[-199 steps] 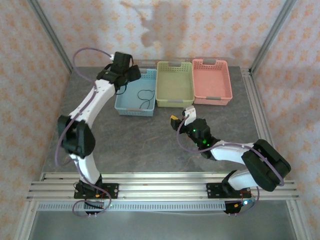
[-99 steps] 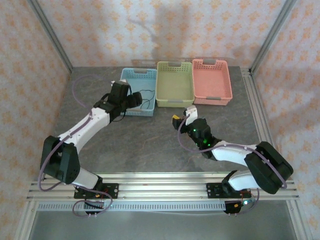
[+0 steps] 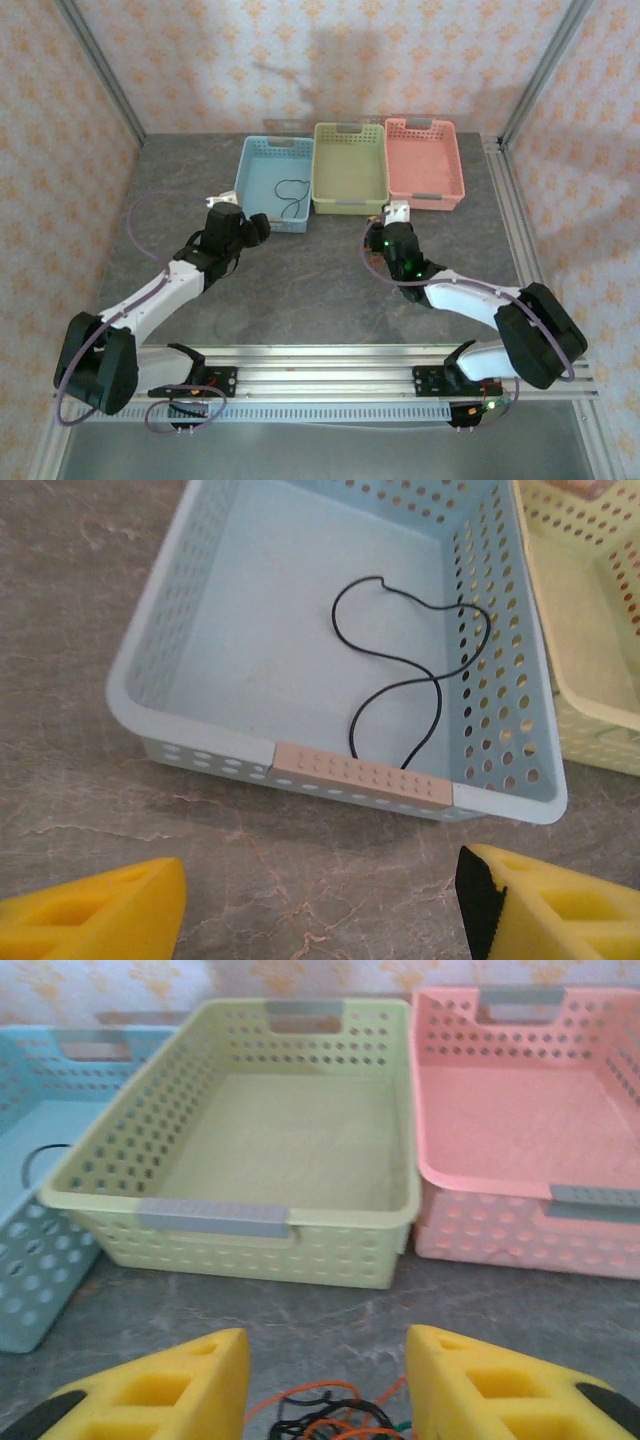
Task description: Untangle the cables
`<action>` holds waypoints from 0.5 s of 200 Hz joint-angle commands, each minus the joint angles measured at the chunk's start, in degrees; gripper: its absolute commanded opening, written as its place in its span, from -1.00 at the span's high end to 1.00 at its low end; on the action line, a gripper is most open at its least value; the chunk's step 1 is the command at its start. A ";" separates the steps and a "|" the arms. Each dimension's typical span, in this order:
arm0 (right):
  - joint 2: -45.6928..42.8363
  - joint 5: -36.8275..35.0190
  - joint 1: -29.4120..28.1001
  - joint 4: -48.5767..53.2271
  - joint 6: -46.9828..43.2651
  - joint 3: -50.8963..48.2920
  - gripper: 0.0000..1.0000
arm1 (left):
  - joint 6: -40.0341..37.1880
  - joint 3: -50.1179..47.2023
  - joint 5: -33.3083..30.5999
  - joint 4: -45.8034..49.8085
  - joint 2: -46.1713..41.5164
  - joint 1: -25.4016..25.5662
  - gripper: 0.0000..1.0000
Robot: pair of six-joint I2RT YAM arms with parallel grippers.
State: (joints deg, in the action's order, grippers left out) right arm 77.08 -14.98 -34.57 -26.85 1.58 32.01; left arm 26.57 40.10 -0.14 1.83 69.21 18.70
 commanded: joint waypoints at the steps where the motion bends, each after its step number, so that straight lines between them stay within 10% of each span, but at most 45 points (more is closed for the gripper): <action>1: 3.27 3.32 2.49 6.34 4.85 2.60 0.11 | 0.46 0.00 -3.85 -2.51 -0.46 -0.25 -0.44; 100: 18.04 11.25 4.27 23.07 7.47 15.74 0.11 | 0.34 0.68 -5.11 -1.48 0.56 0.52 -0.36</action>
State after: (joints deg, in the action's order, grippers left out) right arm 92.66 -6.13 -30.52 -10.35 7.94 44.75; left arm 26.98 40.05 -3.22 0.97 69.30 18.76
